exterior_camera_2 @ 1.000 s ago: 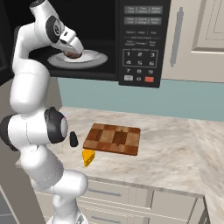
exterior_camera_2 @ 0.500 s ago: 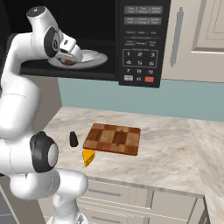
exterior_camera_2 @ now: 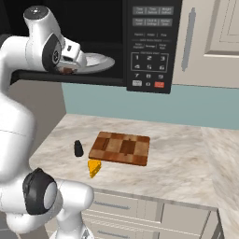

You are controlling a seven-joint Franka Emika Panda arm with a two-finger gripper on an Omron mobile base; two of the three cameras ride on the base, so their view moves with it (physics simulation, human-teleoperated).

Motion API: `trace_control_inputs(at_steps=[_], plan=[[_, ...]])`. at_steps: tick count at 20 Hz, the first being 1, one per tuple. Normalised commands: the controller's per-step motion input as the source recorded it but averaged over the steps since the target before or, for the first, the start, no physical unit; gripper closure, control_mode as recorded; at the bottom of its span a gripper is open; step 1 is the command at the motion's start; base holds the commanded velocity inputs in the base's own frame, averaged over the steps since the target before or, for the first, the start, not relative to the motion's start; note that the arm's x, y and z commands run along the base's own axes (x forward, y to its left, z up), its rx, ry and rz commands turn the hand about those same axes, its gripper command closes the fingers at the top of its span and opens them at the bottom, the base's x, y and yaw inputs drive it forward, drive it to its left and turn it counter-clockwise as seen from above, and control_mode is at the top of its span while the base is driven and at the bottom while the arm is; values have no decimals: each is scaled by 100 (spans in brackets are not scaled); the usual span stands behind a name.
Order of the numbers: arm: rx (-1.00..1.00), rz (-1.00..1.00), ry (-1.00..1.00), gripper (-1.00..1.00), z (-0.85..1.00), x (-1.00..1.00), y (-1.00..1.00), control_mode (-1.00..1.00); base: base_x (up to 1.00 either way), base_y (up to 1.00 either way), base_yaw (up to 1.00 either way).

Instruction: Retrieve the reheated potato from the microwave, then place the potato, cheese, and condiment on the cutting board.

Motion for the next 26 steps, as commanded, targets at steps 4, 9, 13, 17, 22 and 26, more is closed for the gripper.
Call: trace_control_inputs(at_steps=[4,9,13,17,22,26], plan=[[2,22,-6,100,1,-84,-26,-100,0,0,0],[1,20,-6,100,-5,-84,-25,-100,0,0,0],[0,16,0,100,-18,-73,-28,-100,0,0,0],[0,8,0,100,-36,-58,-26,-100,0,0,0],[0,3,0,100,-44,-41,-21,-100,0,0,0],[0,0,0,100,-53,-17,-18,-100,0,0,0]])
